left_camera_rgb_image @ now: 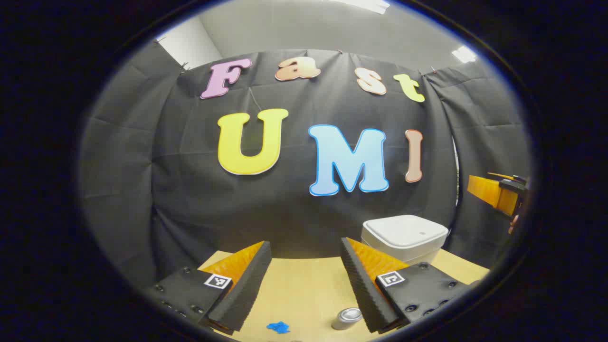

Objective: Press the lid of the desktop garbage bin to open it, pick up the crumpled paper on the desktop and throw it into the bin, then pick up the pop can on the desktop and drop it into the bin, and finally close the garbage bin lid.

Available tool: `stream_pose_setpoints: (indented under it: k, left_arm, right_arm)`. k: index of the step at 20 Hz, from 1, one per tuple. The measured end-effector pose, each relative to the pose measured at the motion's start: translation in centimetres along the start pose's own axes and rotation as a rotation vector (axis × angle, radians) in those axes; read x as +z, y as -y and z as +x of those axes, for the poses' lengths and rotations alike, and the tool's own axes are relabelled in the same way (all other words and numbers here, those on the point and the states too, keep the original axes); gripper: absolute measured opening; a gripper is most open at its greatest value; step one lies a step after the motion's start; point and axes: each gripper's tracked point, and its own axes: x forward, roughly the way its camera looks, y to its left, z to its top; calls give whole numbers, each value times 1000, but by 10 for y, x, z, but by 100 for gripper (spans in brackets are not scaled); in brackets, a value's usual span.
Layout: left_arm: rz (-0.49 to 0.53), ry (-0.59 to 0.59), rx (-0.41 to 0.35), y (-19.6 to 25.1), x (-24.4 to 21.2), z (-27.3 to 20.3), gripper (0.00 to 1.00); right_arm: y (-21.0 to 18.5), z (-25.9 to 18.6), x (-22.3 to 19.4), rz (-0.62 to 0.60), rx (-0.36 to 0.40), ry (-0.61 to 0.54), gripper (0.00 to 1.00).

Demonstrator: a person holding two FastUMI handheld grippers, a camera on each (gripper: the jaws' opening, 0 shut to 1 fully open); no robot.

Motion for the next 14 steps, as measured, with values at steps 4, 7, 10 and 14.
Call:
stream_pose_setpoints:
  k: [4,7,10,14]
  left_arm:
    - [22,3,3,4,1,10,96]
    - [32,2,-8,13,1,10,96]
    - [31,1,-8,18,-1,14,96]
    - [33,-1,-3,24,1,18,96]
  right_arm:
    - [-6,17,-2,-2,36,-7,95]
    - [-5,23,-4,0,37,-14,94]
    - [-2,30,-11,-3,38,-36,94]
    - [-3,37,-20,7,59,-69,70]
